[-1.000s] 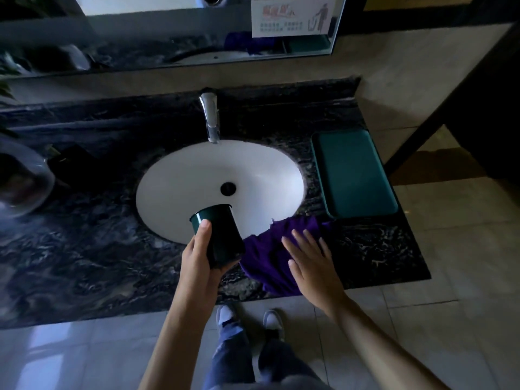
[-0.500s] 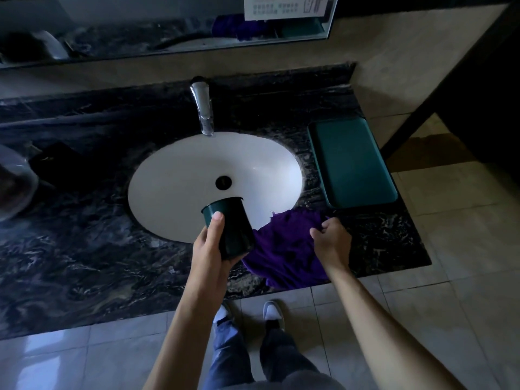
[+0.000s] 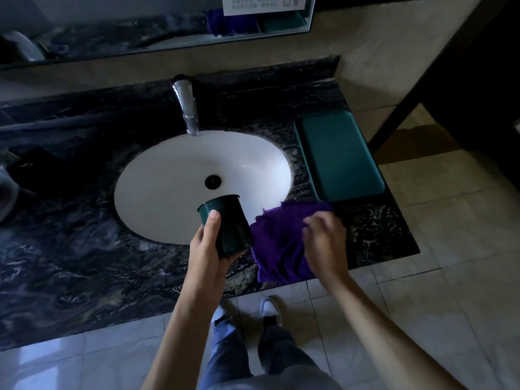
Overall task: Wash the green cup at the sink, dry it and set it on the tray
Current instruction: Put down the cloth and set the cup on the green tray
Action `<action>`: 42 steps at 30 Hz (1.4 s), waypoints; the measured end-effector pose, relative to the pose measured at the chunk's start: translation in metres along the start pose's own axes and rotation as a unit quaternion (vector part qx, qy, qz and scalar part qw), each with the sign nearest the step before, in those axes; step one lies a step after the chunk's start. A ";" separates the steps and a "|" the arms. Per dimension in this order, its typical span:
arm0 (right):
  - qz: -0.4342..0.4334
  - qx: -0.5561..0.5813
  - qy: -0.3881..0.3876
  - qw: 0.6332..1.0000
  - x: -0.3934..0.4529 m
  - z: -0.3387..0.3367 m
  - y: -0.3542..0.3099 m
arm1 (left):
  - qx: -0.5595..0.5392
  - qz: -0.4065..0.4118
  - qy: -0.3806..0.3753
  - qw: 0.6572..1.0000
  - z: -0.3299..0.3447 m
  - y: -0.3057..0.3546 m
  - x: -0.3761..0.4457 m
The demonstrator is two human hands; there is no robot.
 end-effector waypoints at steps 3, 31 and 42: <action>-0.063 -0.088 -0.122 0.987 -0.015 0.026 -0.018 | 0.013 0.007 -0.008 1.000 0.004 -0.002 0.000; 0.066 0.469 -0.328 0.817 0.024 -0.053 -0.081 | 0.246 0.218 -0.075 0.942 0.012 -0.007 0.006; 0.048 0.412 -0.268 0.869 0.042 -0.051 -0.066 | 0.328 0.304 -0.055 0.893 0.030 -0.034 0.026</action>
Point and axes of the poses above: each hand's wrist, its own x-axis towards the middle knuckle, its own z-axis out of the palm, y = z × x, the point moved 2 cm from there along x, towards the middle knuckle, and after that the axes turned 3 degrees about z, right-handed, at the moved point
